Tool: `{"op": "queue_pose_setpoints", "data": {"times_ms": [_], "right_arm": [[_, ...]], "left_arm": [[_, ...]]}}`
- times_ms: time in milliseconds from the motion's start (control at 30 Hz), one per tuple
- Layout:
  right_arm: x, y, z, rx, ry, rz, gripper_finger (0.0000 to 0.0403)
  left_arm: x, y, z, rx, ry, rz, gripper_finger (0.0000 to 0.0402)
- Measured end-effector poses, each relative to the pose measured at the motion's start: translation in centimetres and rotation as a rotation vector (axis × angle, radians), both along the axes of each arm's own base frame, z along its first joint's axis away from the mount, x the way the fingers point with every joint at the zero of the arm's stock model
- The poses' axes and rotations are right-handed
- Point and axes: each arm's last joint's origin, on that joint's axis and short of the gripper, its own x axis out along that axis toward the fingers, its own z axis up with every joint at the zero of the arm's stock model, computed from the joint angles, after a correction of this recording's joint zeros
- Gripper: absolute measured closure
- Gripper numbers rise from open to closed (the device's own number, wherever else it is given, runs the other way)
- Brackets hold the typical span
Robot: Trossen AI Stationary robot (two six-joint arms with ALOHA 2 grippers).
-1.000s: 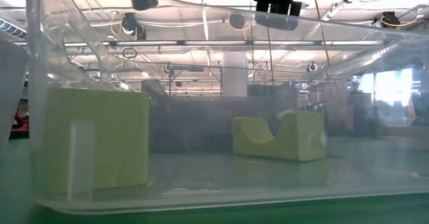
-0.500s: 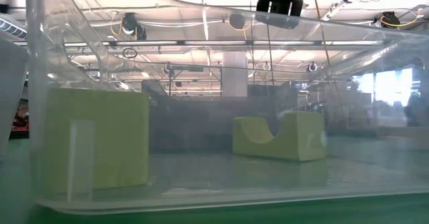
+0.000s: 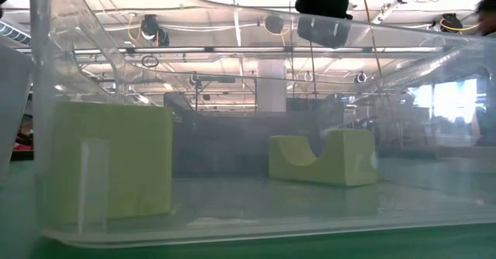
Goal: Sort & place blocks by color
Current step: Put the bottom light blue block into the gray bin, then put the brown block into the white bin
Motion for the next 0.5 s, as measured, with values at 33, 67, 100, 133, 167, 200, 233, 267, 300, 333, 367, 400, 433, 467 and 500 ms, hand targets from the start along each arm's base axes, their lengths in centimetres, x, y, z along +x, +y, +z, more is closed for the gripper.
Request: {"op": "queue_pose_setpoints", "data": {"times_ms": [33, 67, 100, 133, 167, 200, 233, 267, 300, 333, 367, 400, 433, 467, 500], "right_arm": [[0.0, 0.0, 0.0, -0.001, 0.001, 0.001, 0.0149], [0.0, 0.0, 0.0, -0.001, 0.001, 0.0, 0.0149], [0.0, -0.1, 0.0, -0.001, 0.0, -0.001, 0.0149], [0.0, -0.1, 0.0, -0.001, 0.0, -0.002, 0.0149], [0.0, -0.1, 0.0, -0.002, 0.001, -0.003, 0.0149], [0.0, -0.2, 0.0, -0.002, 0.002, -0.004, 0.0149], [0.0, -0.2, 0.0, -0.002, 0.002, -0.004, 0.0149], [0.0, -0.2, 0.0, -0.002, 0.001, -0.004, 0.0149], [0.0, -0.1, 0.0, -0.002, 0.001, -0.004, 0.0149], [0.0, -0.2, 0.0, -0.002, 0.001, -0.004, 0.0149], [0.0, -0.2, 0.0, -0.002, 0.002, -0.004, 0.0149], [0.0, -0.2, 0.0, -0.002, 0.002, -0.006, 0.0149], [0.1, -0.3, 0.0, 0.003, 0.006, -0.012, 0.0149], [0.1, -0.4, 0.0, 0.016, 0.018, -0.021, 0.0149], [0.2, -0.6, -0.1, 0.034, 0.04, -0.036, 0.0149]], "left_arm": [[-0.1, 0.0, 0.0, -0.001, 0.013, 0.009, 0.0249], [-0.2, -0.1, 0.0, -0.003, 0.019, 0.011, 0.0237], [-0.2, -0.2, 0.0, -0.007, 0.024, 0.016, 0.0224], [-0.3, -0.2, 0.0, -0.012, 0.026, 0.019, 0.0211], [-0.3, -0.3, 0.0, -0.02, 0.026, 0.022, 0.02], [-0.3, -0.4, 0.1, -0.029, 0.023, 0.024, 0.0189], [-0.3, -0.5, 0.1, -0.037, 0.021, 0.025, 0.0181], [-0.3, -0.5, 0.2, -0.046, 0.016, 0.027, 0.0174], [-0.2, -0.6, 0.3, -0.055, 0.009, 0.027, 0.0168], [-0.2, -0.7, 0.4, -0.067, 0.0, 0.027, 0.0163], [-0.1, -0.8, 0.5, -0.079, -0.011, 0.027, 0.0161], [0.1, -0.8, 0.6, -0.095, -0.024, 0.028, 0.0159], [0.2, -0.9, 0.8, -0.113, -0.041, 0.03, 0.0159], [0.4, -1.0, 1.0, -0.13, -0.058, 0.033, 0.0161], [0.6, -1.0, 1.1, -0.144, -0.078, 0.041, 0.0163]]}}
